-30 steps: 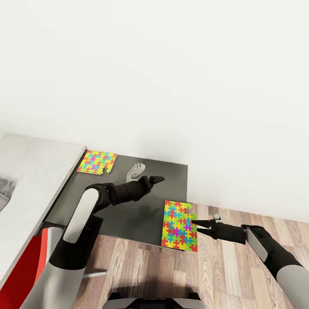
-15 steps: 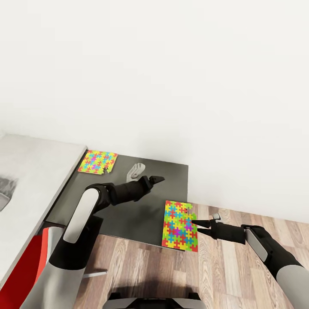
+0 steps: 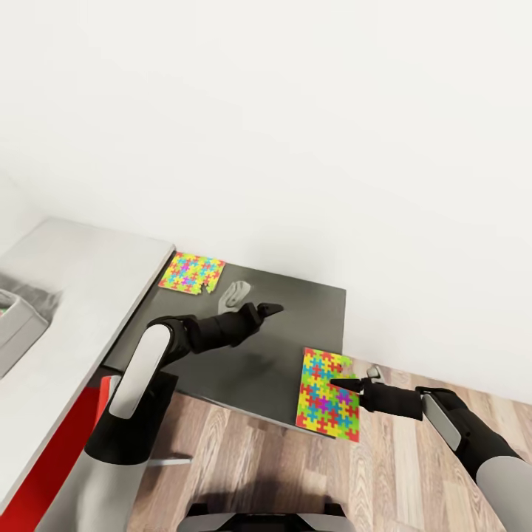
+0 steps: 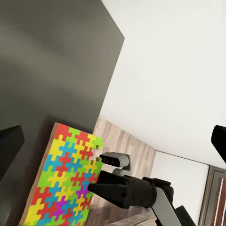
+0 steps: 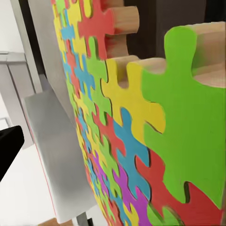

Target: Put all the toys in the child's room - the three board games (two on the bed and one on the table), the two jigsaw puzzles on the table, and the tennis ball on the table - inside the toy box on the table in the child's room.

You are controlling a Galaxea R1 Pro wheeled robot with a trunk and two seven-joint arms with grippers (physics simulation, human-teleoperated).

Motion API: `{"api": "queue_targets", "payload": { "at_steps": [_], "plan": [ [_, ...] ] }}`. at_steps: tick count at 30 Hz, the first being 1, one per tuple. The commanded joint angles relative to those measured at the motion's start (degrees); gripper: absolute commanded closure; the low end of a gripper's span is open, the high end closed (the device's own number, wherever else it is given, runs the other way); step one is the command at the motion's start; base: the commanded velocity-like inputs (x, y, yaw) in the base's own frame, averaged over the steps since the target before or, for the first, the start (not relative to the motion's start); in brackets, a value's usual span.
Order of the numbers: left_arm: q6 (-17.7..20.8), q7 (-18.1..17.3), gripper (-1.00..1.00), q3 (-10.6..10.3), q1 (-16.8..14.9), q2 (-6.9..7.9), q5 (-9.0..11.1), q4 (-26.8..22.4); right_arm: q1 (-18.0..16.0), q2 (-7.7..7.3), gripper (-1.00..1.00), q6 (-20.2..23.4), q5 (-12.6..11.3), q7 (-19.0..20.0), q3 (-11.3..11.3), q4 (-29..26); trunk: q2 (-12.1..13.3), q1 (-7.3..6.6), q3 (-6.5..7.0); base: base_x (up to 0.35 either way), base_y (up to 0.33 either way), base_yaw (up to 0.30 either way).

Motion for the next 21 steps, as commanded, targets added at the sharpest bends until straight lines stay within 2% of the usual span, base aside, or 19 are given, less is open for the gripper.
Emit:
{"api": "queue_targets", "payload": {
  "at_steps": [1,13,14,21],
  "plan": [
    [0.1,0.6,-1.0,0.0,-0.1,-0.04,0.5,0.0,0.0,-0.09,-1.0,0.3,-0.4,0.0,0.2,0.0,-0.1,0.02,-0.06,0.0,0.0,0.102],
    [0.1,0.6,-1.0,-0.1,-0.1,-0.1,0.5,0.0,0.0,-0.12,-1.0,0.3,-0.4,0.0,0.2,0.0,-0.1,0.02,-0.06,0.0,0.0,0.043],
    [0.1,0.6,-1.0,-0.1,-0.1,-0.1,0.5,0.0,0.0,-0.11,1.0,0.3,-0.4,0.0,0.2,0.0,-0.1,0.02,-0.06,0.0,0.0,0.011],
    [0.1,0.5,-1.0,-0.2,-0.1,-0.1,0.5,0.0,0.0,-0.13,1.0,0.3,-0.4,-0.1,0.2,0.0,-0.1,0.02,-0.06,0.0,0.0,0.005]
  ]
}}
